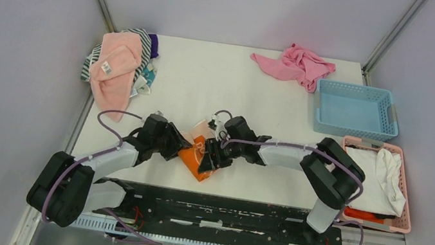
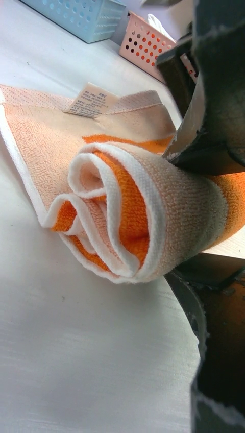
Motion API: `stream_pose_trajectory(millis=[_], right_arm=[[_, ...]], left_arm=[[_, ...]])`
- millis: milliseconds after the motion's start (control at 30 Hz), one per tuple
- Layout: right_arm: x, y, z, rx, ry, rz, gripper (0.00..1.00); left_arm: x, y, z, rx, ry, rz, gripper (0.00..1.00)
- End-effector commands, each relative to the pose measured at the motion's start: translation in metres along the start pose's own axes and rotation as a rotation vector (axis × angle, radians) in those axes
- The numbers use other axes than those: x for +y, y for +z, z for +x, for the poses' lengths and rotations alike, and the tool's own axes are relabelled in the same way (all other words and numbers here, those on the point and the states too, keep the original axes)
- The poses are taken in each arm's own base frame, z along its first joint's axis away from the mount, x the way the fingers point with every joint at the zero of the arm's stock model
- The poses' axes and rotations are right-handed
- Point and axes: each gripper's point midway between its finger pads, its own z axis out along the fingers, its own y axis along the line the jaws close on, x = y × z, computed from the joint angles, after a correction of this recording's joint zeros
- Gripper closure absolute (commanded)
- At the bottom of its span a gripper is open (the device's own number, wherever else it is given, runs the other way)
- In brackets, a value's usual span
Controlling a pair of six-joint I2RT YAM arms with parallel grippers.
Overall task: Roll the towels
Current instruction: Roll the towel at the center of the board.
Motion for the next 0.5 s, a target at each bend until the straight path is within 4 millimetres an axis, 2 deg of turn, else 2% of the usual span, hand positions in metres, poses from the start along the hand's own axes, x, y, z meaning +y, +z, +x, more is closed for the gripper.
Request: stream_pose_trajectory(millis=[0, 100, 233, 333, 467], right_arm=[[-0.02, -0.037, 0.0, -0.025, -0.212, 0.417, 0.33], [-0.009, -0.061, -0.013, -0.087, -0.367, 0.615, 0.29], [0.019, -0.075, -0.031, -0.194, -0.556, 0.791, 0.25], [0.042, -0.069, -0.033, -0.231, -0.695, 0.855, 0.23], [0.059, -0.046, -0.028, -0.203, -0.833, 0.899, 0.2]], left_arm=[[0.039, 0.004, -0.001, -0.042, 0.015, -0.134, 0.45], [0.036, 0.002, -0.003, -0.049, 0.016, -0.13, 0.46], [0.035, 0.001, -0.004, -0.06, 0.014, -0.133, 0.46], [0.035, 0.001, -0.002, -0.055, 0.008, -0.132, 0.46], [0.035, 0.001, -0.001, -0.056, -0.005, -0.126, 0.46]])
